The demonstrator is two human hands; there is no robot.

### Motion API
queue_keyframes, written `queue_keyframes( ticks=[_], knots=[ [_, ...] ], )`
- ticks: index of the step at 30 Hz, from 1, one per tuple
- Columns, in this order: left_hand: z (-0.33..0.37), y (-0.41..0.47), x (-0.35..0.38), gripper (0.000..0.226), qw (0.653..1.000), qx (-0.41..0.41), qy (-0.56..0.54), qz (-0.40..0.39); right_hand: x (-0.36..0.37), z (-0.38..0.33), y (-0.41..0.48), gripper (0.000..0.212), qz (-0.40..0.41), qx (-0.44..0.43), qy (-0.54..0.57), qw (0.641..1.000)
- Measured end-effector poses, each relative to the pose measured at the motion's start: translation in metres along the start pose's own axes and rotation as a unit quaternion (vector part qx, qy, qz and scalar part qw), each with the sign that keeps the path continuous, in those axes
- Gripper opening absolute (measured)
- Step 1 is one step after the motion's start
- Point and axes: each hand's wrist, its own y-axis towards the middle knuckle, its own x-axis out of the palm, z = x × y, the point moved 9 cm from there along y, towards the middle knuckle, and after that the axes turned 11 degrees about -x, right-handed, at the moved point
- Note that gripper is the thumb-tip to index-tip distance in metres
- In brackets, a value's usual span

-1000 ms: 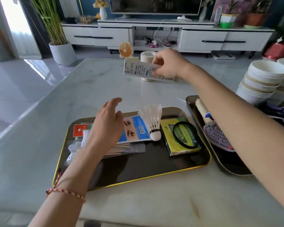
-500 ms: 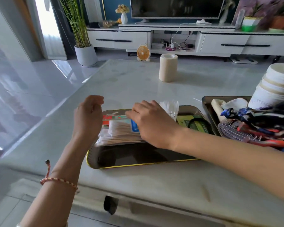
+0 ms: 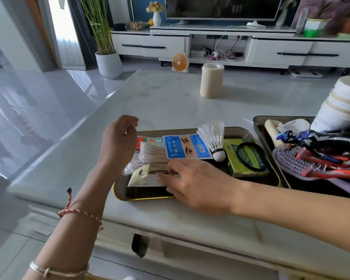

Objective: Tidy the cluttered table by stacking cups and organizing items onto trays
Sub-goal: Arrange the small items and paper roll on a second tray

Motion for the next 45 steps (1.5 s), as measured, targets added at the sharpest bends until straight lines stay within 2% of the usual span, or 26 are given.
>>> queue_keyframes(
  ticks=[3,5,7,8,10,13,16,20,25,30,34,38,40,42,45],
  knots=[
    [0.001,-0.001,0.003,0.030,1.000,-0.011,-0.002,-0.006,0.015,0.005,-0.003,0.051,-0.061,-0.004,0.029,0.998],
    [0.005,-0.004,0.006,0.030,1.000,-0.008,0.001,-0.013,0.022,0.000,-0.003,0.057,-0.090,-0.013,0.010,0.996],
    [0.012,-0.007,0.011,0.030,1.000,0.004,0.010,-0.018,0.016,-0.004,0.000,0.056,-0.078,-0.016,0.036,0.996],
    [0.016,-0.010,0.013,0.030,1.000,0.012,0.011,-0.023,0.005,-0.003,0.004,0.051,-0.049,-0.010,0.074,0.996],
    [0.025,-0.013,0.019,0.029,0.999,0.031,0.007,-0.033,-0.034,0.018,0.010,0.035,0.078,0.015,0.145,0.986],
    [0.033,-0.014,0.022,0.029,0.999,0.034,0.001,-0.034,-0.086,0.084,0.005,0.017,0.250,0.116,0.179,0.945],
    [0.039,-0.010,0.028,0.031,0.999,0.024,-0.006,-0.045,-0.096,0.157,-0.009,0.016,0.313,0.257,0.202,0.892],
    [0.048,-0.014,0.041,0.030,0.997,0.030,0.001,-0.076,-0.062,0.228,-0.029,0.037,0.251,0.404,0.217,0.852],
    [0.043,-0.007,0.053,0.029,0.994,0.019,0.005,-0.104,-0.050,0.285,-0.022,0.067,0.204,0.500,0.176,0.823],
    [0.033,0.014,0.049,0.028,0.996,0.002,-0.020,-0.089,-0.039,0.320,-0.002,0.079,0.177,0.539,0.120,0.815],
    [0.028,0.017,0.048,0.028,0.996,-0.016,-0.034,-0.077,-0.036,0.347,-0.003,0.072,0.125,0.558,0.092,0.815],
    [0.027,0.012,0.061,0.027,0.994,-0.015,-0.019,-0.108,-0.034,0.364,-0.003,0.064,0.141,0.566,0.105,0.805],
    [0.030,0.012,0.064,0.027,0.993,-0.014,-0.021,-0.116,-0.031,0.362,0.001,0.060,0.110,0.557,0.094,0.818],
    [0.035,0.009,0.065,0.028,0.992,-0.007,-0.016,-0.127,-0.032,0.352,0.003,0.054,0.112,0.531,0.086,0.835],
    [0.040,0.003,0.067,0.028,0.990,0.006,-0.017,-0.139,-0.046,0.322,0.012,0.040,0.190,0.450,0.087,0.868]
  ],
)
